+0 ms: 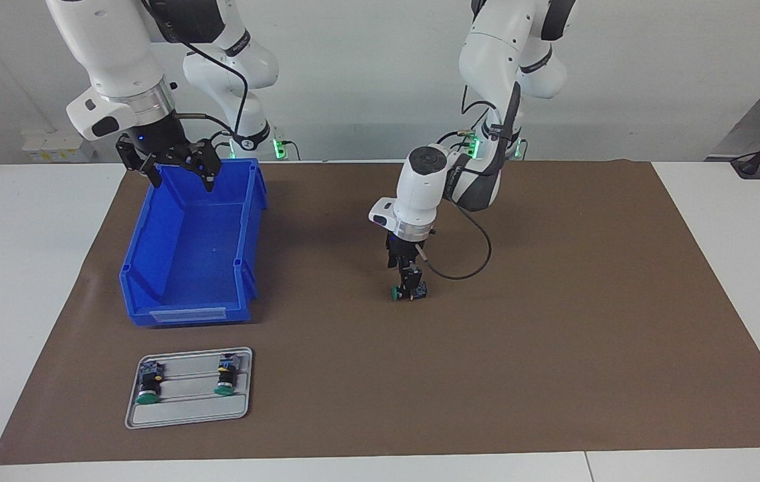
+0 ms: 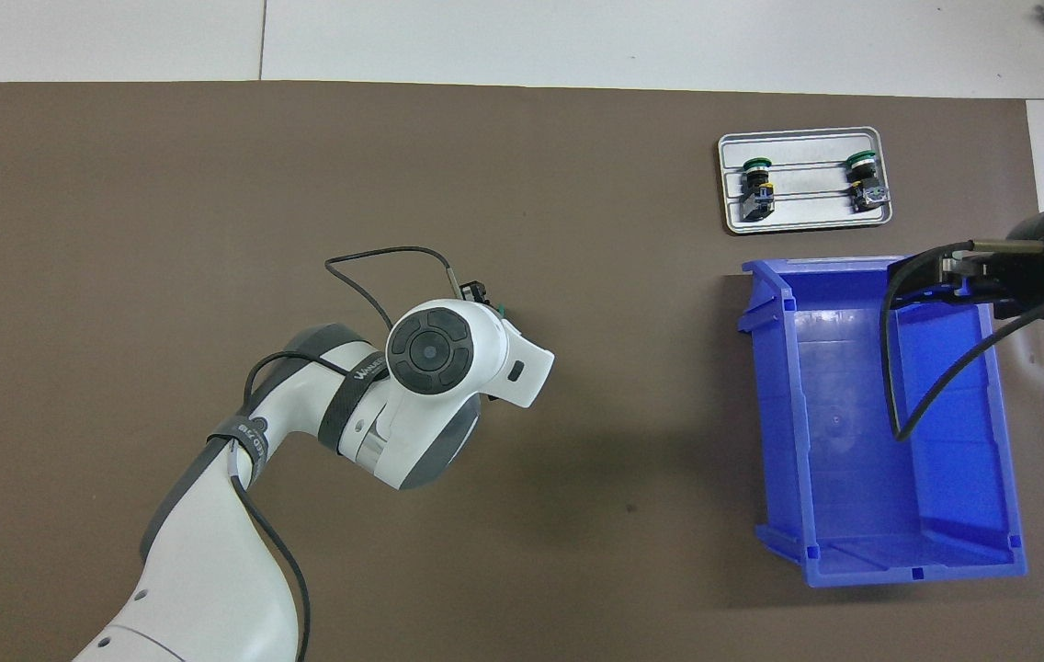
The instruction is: Place and press button with both arms
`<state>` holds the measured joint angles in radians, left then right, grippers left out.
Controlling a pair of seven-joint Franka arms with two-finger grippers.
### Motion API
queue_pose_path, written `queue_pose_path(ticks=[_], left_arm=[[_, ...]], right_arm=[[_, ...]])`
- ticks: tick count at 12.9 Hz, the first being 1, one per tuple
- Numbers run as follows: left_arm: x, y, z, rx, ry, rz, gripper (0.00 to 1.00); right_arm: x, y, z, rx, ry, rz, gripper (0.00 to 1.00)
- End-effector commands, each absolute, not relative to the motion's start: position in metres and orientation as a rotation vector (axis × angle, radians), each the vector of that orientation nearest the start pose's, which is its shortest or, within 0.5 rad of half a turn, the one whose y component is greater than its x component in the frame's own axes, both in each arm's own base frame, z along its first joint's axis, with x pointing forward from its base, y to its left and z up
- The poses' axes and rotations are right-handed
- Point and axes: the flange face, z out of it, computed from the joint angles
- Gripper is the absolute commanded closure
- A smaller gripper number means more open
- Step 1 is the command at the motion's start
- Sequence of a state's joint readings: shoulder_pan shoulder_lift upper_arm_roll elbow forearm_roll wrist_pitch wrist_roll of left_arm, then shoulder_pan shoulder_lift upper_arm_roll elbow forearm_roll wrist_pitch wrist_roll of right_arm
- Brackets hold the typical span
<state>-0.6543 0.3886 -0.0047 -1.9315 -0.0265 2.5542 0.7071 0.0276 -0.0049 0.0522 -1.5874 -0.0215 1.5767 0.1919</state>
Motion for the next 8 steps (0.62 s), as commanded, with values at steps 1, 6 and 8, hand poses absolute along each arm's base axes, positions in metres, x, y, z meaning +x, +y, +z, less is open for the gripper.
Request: queue_pose_path(ticks=[1,6,8], left_arm=[[0.5045,-0.3965,0.2936,-2.452,1.954,-0.407,0.17],[0.5060,-0.3964,0.2925,-2.436,1.965,-0.419,0.17],[0.5068,-0.3959,0.2911,-2.417,1.979,-0.428,0.17]], right_arm=[[0.5477,0.0405,0.6215,-3.139,0.183,0.004,0.00],[0.5476,0.0426,0.6215,-3.137,0.173,0.005,0.00],[0.5476,0.0426,0.6215,-3.137,0.173,0.005,0.00]])
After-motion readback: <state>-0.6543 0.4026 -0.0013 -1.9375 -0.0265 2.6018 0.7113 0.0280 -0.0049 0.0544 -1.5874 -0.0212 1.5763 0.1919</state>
